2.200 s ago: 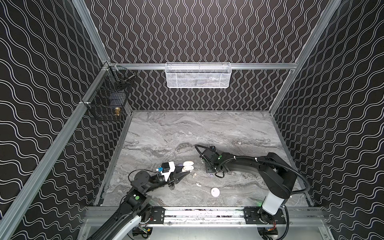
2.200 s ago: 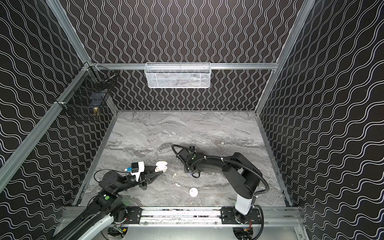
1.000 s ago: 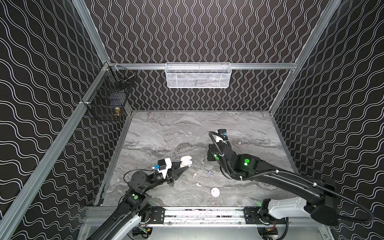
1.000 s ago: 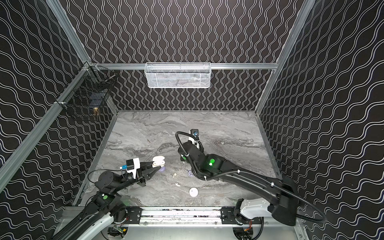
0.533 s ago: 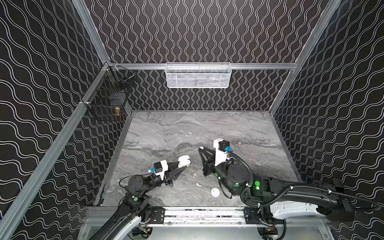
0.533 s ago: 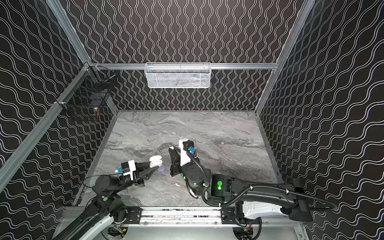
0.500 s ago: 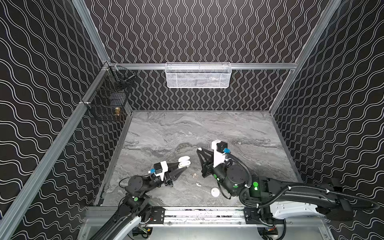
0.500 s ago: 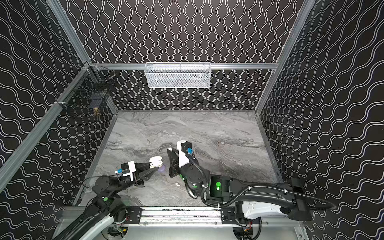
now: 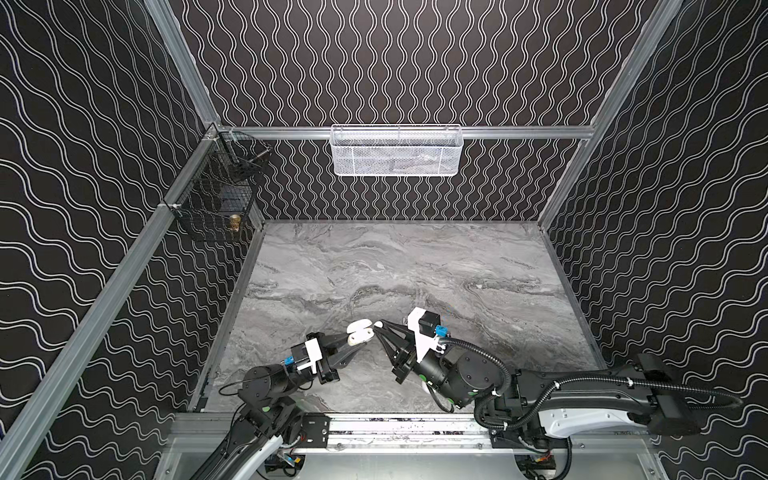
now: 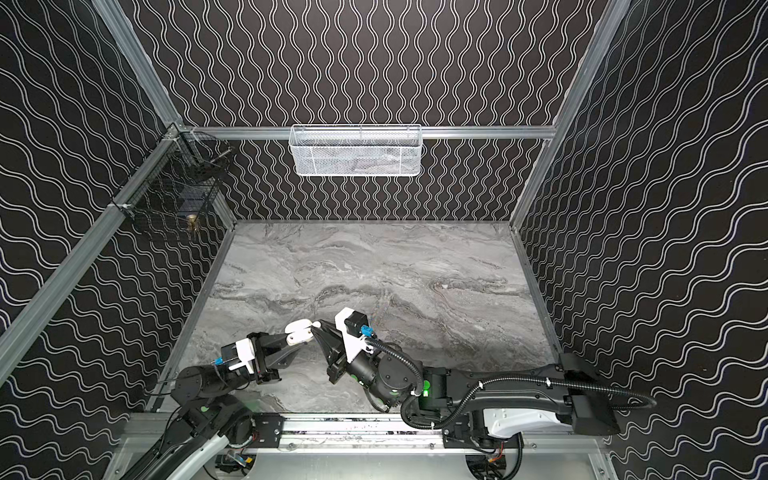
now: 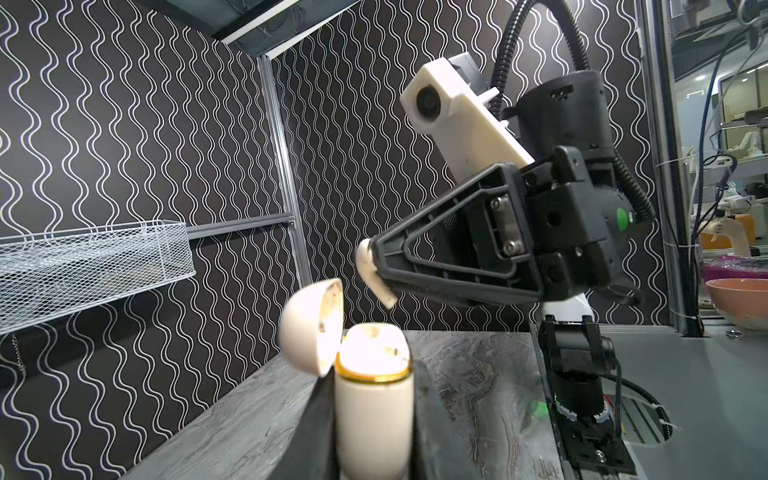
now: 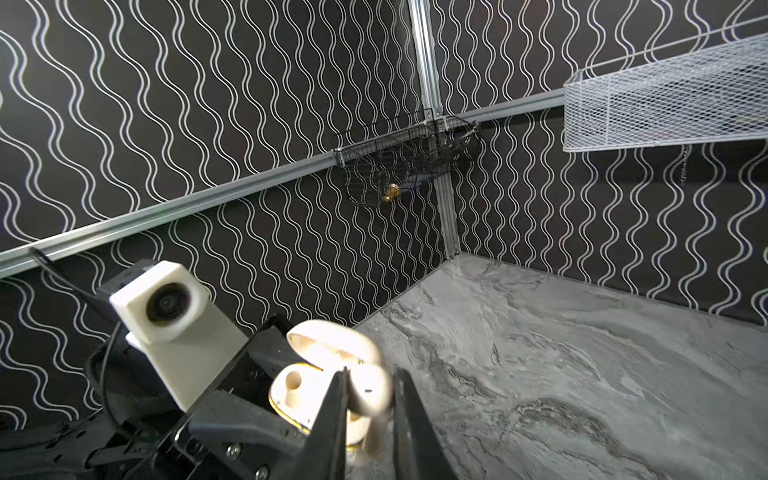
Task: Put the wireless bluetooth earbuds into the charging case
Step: 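Lower the cream earbud into the open case held by the left gripper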
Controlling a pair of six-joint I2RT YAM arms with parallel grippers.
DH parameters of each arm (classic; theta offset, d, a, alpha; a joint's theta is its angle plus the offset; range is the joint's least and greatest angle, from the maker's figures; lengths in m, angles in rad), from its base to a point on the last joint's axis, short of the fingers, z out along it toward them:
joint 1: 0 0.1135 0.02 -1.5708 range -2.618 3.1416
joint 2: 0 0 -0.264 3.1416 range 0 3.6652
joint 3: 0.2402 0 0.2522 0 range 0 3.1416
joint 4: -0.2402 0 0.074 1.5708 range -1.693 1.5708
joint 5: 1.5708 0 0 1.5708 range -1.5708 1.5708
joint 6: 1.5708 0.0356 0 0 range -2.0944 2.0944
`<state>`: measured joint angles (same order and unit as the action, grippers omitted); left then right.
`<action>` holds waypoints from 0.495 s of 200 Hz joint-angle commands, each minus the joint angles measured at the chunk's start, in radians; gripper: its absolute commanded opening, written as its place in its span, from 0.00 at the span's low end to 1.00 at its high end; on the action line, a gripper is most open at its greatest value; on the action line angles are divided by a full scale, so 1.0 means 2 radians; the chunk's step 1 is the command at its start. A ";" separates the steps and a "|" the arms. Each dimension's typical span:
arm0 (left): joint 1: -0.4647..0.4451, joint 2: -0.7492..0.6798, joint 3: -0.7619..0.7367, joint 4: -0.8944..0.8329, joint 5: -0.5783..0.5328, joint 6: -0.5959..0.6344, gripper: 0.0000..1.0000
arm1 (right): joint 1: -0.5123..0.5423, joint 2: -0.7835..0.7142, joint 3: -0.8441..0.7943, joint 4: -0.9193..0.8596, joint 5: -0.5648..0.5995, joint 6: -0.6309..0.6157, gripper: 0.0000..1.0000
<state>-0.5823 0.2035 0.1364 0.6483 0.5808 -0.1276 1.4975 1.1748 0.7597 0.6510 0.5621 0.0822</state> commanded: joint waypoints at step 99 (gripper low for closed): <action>0.000 -0.010 0.016 -0.033 -0.009 -0.007 0.00 | 0.000 0.055 0.011 0.112 0.002 -0.055 0.09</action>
<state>-0.5819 0.1928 0.1513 0.5991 0.5774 -0.1314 1.4975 1.2694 0.7757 0.8070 0.5304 0.0017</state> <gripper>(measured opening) 0.220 0.181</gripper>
